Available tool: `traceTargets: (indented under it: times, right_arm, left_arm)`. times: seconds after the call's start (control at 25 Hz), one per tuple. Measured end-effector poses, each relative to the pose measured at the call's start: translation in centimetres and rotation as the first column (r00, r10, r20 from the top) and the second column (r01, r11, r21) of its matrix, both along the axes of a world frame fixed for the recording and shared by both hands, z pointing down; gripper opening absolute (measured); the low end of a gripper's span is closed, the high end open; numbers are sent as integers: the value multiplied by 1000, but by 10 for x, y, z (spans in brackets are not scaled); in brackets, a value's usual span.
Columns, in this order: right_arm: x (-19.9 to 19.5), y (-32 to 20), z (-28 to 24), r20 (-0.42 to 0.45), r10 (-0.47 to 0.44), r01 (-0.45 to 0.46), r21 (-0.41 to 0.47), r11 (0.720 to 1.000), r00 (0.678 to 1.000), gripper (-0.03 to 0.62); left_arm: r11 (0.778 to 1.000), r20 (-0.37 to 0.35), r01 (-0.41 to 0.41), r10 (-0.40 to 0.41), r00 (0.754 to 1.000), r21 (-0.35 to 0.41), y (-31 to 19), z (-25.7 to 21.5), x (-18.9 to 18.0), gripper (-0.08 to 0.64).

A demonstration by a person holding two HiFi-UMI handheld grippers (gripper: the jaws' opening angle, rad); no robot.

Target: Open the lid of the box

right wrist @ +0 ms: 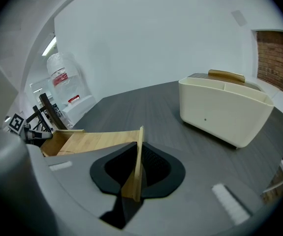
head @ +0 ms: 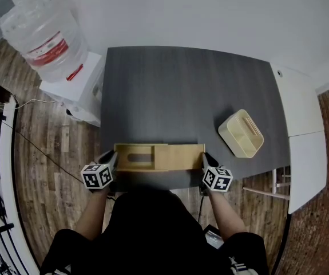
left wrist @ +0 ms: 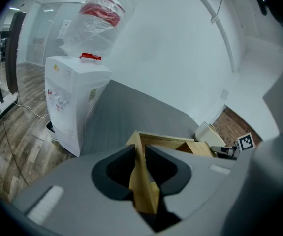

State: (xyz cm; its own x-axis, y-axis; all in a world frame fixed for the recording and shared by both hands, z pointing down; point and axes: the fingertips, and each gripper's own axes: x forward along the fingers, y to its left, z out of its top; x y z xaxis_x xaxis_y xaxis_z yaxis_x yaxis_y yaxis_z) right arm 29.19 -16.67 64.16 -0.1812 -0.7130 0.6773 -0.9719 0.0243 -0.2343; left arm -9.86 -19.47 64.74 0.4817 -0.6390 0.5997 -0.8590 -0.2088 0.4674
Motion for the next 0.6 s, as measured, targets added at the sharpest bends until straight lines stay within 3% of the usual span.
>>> traceTargets:
  times: [0.6]
  right_arm:
    - [22, -1, 0, -32, 73, -72, 12, 997, 997, 31]
  left_arm:
    - [1000, 10, -12, 12, 1000, -5, -1, 0, -1, 66]
